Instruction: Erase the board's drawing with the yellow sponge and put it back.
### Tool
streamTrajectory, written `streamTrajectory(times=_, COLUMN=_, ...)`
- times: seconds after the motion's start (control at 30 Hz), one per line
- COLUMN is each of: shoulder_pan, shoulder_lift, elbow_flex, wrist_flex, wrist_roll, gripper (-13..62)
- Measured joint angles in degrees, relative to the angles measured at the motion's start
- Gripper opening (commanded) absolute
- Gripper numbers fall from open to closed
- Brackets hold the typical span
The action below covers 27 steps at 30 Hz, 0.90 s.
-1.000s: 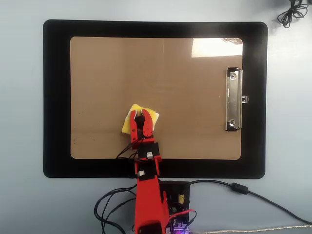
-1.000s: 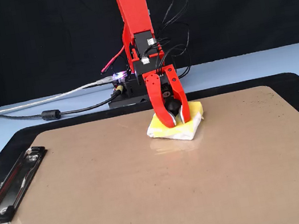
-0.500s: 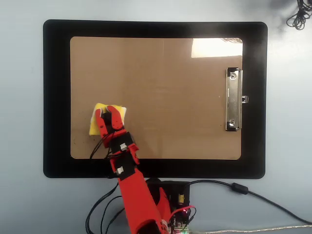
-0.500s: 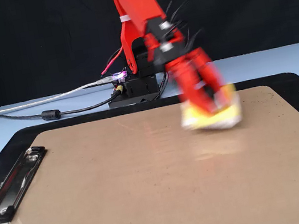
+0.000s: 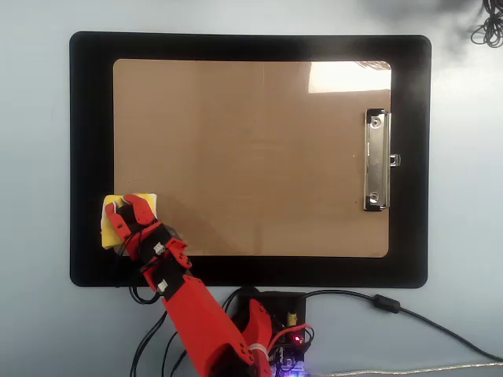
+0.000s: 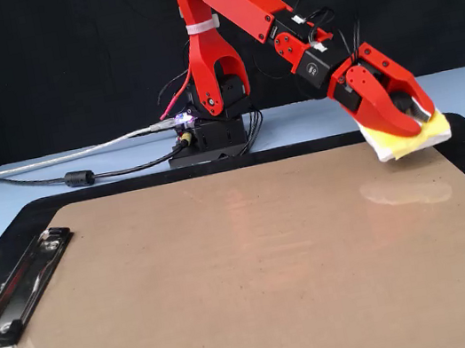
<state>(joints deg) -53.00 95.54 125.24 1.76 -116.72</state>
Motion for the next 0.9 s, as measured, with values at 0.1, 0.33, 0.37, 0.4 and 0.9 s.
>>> streamTrajectory(times=0.1, shoulder_pan=0.0, shoulder_lift=-0.97, elbow_flex=-0.09, wrist_flex=-0.09, wrist_roll=0.0, gripper=18.2)
streamTrajectory(times=0.33, shoulder_pan=-1.58, shoulder_lift=0.18, elbow_flex=-1.67, wrist_flex=0.53, wrist_roll=0.0, gripper=30.4)
streamTrajectory(times=0.37, shoulder_pan=-1.67, shoulder_lift=2.37, elbow_flex=-1.67, wrist_flex=1.93, wrist_roll=-0.18, gripper=30.3)
streamTrajectory(times=0.4, shoulder_pan=-1.49, shoulder_lift=4.57, elbow_flex=-1.67, wrist_flex=3.78, wrist_roll=-0.7, gripper=30.3)
streamTrajectory(times=0.9, shoulder_pan=31.82, shoulder_lift=19.34, elbow_flex=-22.68, wrist_flex=90.7, wrist_roll=14.06, gripper=31.2)
